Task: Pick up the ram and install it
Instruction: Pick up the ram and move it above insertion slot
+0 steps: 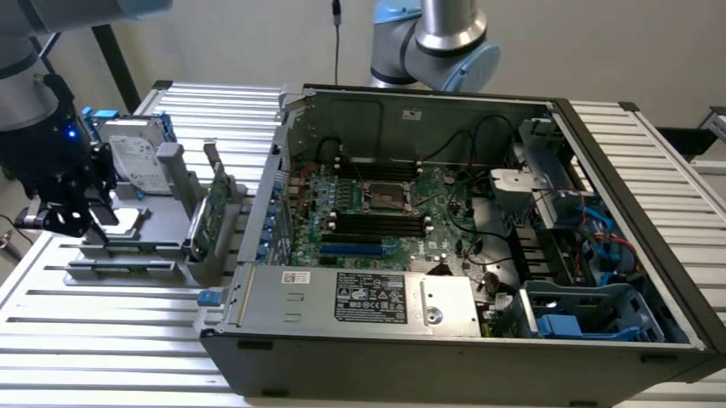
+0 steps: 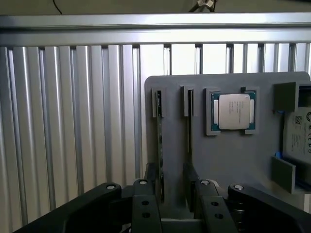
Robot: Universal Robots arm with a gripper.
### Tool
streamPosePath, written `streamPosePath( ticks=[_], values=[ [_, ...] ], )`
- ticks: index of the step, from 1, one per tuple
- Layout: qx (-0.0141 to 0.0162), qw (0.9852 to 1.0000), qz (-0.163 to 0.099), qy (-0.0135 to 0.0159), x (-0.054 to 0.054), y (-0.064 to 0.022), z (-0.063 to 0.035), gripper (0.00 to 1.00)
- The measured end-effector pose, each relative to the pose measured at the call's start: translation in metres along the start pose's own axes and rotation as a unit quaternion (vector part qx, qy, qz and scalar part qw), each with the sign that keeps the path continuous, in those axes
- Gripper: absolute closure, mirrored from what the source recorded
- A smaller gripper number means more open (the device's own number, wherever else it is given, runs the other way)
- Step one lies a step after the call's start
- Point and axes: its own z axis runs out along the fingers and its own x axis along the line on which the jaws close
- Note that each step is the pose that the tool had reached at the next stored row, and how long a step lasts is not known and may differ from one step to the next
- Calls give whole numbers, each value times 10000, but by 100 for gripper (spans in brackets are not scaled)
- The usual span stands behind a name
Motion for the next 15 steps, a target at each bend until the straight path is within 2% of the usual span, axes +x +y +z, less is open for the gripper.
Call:
streamPosePath(
  ticks=[15],
  values=[
    [0,10000,-83,1,30,-2,273,64]
  ],
)
